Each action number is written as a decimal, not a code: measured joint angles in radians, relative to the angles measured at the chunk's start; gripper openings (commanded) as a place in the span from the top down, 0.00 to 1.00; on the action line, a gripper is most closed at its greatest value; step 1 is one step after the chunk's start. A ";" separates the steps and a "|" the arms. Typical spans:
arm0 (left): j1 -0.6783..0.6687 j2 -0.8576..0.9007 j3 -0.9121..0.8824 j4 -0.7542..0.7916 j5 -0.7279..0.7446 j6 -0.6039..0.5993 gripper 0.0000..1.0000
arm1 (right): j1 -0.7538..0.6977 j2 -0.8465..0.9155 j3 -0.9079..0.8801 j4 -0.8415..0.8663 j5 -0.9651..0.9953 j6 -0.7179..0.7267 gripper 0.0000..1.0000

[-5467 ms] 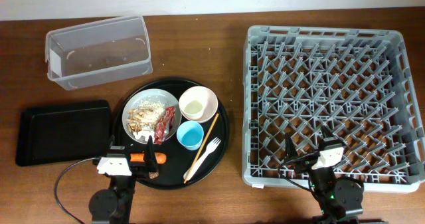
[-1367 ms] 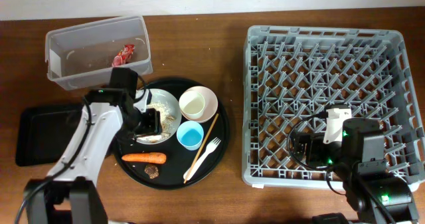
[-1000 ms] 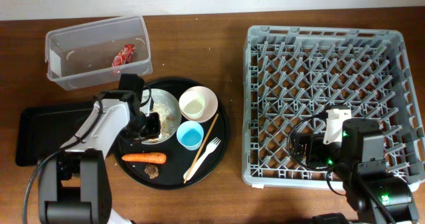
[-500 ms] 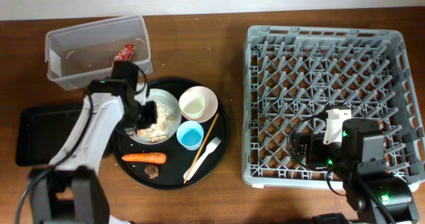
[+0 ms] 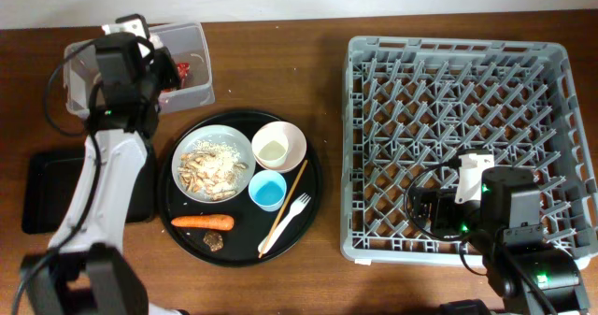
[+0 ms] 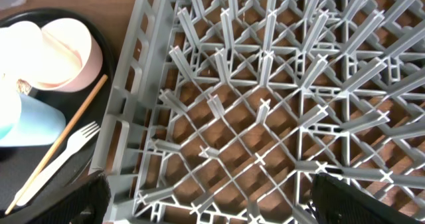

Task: Sort waste into correct bins and load items into the dishwasher rack

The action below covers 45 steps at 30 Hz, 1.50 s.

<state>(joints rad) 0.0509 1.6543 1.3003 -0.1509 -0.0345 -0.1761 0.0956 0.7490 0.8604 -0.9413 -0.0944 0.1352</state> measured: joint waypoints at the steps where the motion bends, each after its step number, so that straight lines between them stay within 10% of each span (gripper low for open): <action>1: 0.004 0.054 0.002 0.070 -0.006 0.000 0.99 | 0.000 0.000 0.000 -0.002 0.000 -0.001 0.01; 4: 0.008 0.185 0.002 0.197 -0.014 0.001 0.28 | 0.000 0.000 0.000 -0.002 0.000 0.000 0.01; 5: 0.008 0.220 0.002 0.202 -0.015 0.004 0.24 | 0.000 0.000 0.000 -0.001 0.000 0.000 0.01; 11: 0.009 0.267 0.002 0.154 -0.018 0.003 0.01 | 0.000 0.000 0.000 -0.002 0.000 0.000 0.01; 24: -0.142 -0.077 0.092 -0.630 0.051 0.007 0.01 | 0.000 0.000 0.000 -0.013 0.000 0.000 0.01; 34: -0.328 0.025 0.091 -0.756 0.181 -0.027 0.11 | 0.000 0.000 0.000 -0.018 0.000 0.000 0.01; 37: -0.365 0.109 0.091 -0.767 0.188 -0.035 0.50 | 0.000 0.000 0.000 -0.018 0.000 0.000 0.01; 45: -0.377 0.256 0.091 -0.719 0.193 -0.045 1.00 | 0.000 0.000 0.000 -0.032 0.000 0.000 0.01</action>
<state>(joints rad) -0.3260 1.9106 1.3914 -0.8696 0.1581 -0.2207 0.0956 0.7490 0.8604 -0.9737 -0.0944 0.1352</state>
